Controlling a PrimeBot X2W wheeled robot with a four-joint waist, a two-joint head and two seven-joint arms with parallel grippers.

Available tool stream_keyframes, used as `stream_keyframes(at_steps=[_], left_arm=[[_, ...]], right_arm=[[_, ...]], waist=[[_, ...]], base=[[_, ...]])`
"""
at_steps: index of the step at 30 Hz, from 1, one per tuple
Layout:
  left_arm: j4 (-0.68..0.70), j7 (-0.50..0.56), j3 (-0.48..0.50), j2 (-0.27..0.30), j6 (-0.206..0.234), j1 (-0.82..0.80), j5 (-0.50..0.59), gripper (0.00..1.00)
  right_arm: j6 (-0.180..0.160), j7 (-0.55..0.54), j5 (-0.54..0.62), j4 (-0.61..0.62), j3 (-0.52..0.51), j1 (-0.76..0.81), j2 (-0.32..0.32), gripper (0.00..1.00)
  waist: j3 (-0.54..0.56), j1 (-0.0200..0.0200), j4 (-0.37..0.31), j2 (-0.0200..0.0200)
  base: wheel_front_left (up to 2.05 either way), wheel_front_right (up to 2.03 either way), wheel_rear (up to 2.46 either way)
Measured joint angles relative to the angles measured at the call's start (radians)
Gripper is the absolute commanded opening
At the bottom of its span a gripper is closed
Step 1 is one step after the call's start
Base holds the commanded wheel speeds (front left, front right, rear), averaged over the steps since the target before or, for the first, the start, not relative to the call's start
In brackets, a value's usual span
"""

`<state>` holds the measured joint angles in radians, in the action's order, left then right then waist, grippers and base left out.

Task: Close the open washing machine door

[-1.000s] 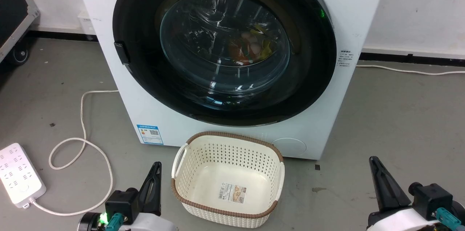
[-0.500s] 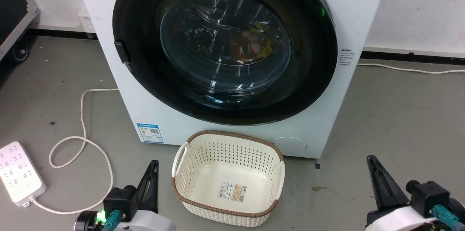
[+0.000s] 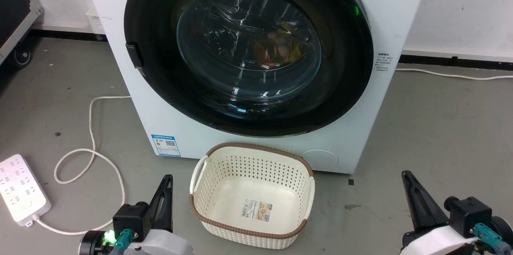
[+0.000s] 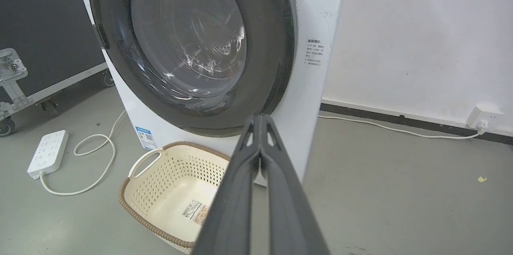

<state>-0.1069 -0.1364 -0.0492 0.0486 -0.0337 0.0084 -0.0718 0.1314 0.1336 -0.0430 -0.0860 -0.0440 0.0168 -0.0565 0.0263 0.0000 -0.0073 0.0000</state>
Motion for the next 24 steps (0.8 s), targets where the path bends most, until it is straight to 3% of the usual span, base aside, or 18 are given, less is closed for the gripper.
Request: stream_keyframes(at_steps=[24], left_arm=[[0.035,0.049,0.017,0.0,0.013,0.0,0.021,0.0]], right_arm=[[0.0,-0.045,0.013,0.029,0.016,-0.001,0.0,0.0]], waist=[[-0.01,0.0,0.003,0.0]], base=[[0.0,0.0,0.0]])
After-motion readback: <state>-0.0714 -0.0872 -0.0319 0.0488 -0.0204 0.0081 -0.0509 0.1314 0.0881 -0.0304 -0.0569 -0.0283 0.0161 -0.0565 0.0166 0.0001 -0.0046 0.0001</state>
